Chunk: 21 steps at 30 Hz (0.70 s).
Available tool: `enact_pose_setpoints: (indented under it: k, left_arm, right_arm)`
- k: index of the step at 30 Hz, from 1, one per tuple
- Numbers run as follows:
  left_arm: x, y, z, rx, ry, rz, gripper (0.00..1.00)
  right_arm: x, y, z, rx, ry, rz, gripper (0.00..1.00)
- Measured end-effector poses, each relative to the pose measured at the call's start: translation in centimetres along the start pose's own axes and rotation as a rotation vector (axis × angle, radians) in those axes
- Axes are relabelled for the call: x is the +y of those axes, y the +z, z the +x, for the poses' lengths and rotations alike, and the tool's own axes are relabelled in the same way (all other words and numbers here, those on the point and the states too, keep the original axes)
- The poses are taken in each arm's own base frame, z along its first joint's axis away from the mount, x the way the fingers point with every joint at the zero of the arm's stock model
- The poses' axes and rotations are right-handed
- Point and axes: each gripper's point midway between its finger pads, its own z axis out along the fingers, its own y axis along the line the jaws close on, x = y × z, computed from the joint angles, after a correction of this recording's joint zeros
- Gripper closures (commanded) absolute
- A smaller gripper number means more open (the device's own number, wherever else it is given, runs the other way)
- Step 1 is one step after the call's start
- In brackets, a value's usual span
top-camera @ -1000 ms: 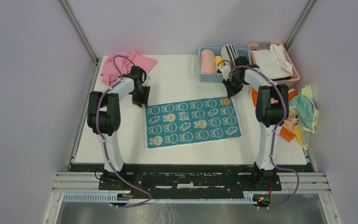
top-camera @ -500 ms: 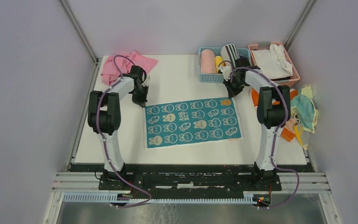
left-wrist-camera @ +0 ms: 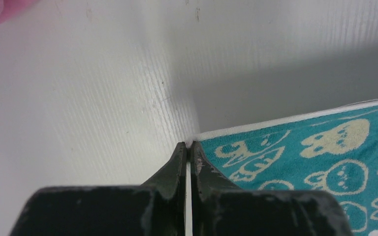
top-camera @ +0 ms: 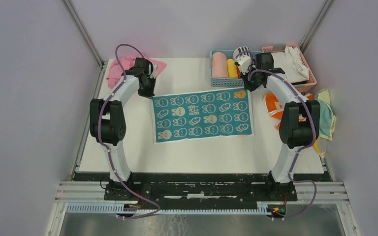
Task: Roll the towels
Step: Fold the towel at the center of the board.
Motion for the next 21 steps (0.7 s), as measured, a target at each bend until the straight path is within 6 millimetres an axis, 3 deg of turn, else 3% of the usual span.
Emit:
enact_pose_setpoints:
  k: [5, 10, 14, 21]
  left_arm:
    - [-0.1, -1.9, 1.5, -0.021, 0.004, -0.009, 0.97]
    - [-0.5, -5.1, 2.7, -0.084, 0.010, -0.006, 0.97]
    - [-0.9, -7.2, 3.5, -0.131, 0.015, -0.002, 0.97]
    - [-1.4, -8.9, 3.6, -0.178, 0.031, -0.010, 0.97]
  right_arm:
    - [1.4, -1.5, 1.8, 0.009, -0.034, -0.002, 0.99]
    - [3.4, -3.2, 4.1, 0.039, -0.062, -0.028, 0.99]
    - [4.0, -5.1, 4.2, 0.010, -0.069, -0.011, 0.99]
    - [3.8, -7.8, 3.0, -0.099, -0.103, 0.075, 0.99]
